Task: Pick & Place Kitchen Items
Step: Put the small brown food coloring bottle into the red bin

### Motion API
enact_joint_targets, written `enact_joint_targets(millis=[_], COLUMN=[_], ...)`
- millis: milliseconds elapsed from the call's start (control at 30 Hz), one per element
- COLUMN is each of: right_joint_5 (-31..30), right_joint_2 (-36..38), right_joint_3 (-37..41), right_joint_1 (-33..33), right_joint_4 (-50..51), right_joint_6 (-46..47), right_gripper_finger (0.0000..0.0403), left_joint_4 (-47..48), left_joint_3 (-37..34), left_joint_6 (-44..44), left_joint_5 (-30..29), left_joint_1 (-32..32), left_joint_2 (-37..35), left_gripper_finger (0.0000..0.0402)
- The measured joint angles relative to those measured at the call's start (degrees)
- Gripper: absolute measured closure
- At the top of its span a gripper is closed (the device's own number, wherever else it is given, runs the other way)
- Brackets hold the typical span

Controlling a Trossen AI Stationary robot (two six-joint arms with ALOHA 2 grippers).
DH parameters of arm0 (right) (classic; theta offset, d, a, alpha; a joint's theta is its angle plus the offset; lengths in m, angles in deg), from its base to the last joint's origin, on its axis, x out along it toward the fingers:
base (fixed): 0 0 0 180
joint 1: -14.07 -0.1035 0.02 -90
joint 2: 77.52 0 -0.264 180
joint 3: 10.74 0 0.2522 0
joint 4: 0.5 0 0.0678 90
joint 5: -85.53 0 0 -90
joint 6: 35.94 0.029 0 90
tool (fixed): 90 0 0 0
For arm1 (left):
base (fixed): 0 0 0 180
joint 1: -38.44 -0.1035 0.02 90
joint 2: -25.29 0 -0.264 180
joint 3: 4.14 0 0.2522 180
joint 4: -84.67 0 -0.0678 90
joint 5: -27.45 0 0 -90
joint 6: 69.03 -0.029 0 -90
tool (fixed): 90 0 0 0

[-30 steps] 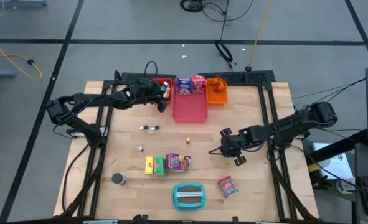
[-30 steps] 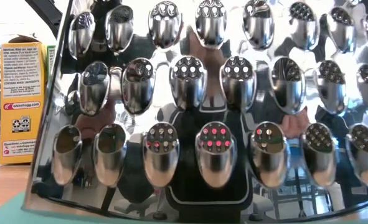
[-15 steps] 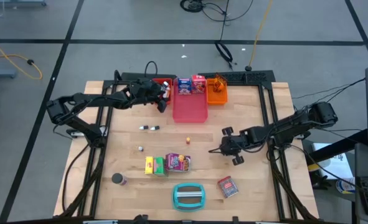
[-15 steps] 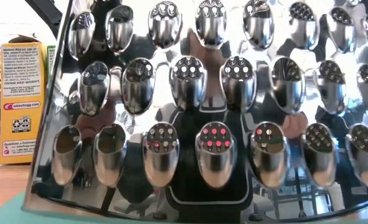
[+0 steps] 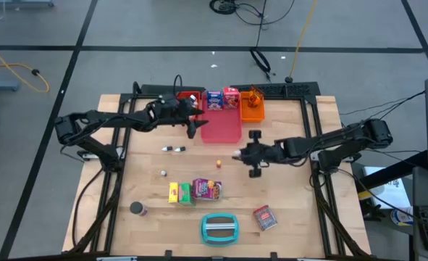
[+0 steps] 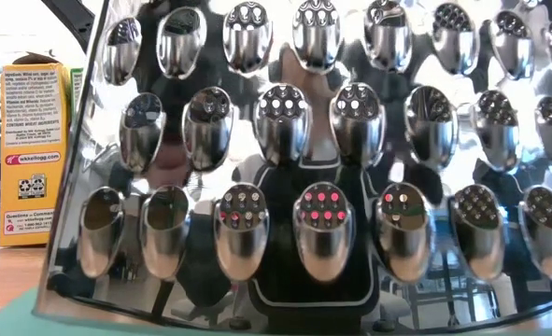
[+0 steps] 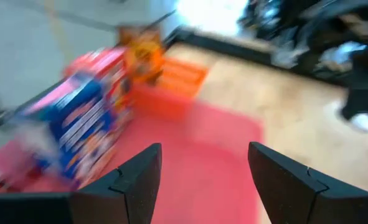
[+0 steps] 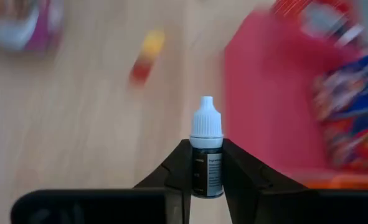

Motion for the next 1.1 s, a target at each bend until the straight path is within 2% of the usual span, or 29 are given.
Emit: enact_joint_targets(millis=[267,433,600,1100], right_joint_5=[-0.5,-0.1,4.0,4.3], right_joint_2=[0.0,0.0,0.0,0.0], right_joint_3=[-4.4,-4.6,-4.6,-4.6], right_joint_1=[4.6,6.5,7.6,7.9], right_joint_4=[-12.8,-24.4,-32.5,-35.8], right_joint_6=[-3.6,-6.0,-6.6,-6.3], right_gripper_finger=[0.0351,0.0351,0.0351,0.0351], left_joint_4=[-11.9,-18.1,-21.7,-30.6], left_joint_3=[0.0,0.0,0.0,0.0], left_joint_6=[-3.0,-4.1,-4.3,-9.3], left_joint_5=[6.0,6.0,6.0,5.8], left_joint_1=[4.1,6.2,8.0,14.0], left_joint_2=[0.0,0.0,0.0,0.0], left_gripper_finger=[0.016,0.016,0.016,0.016])
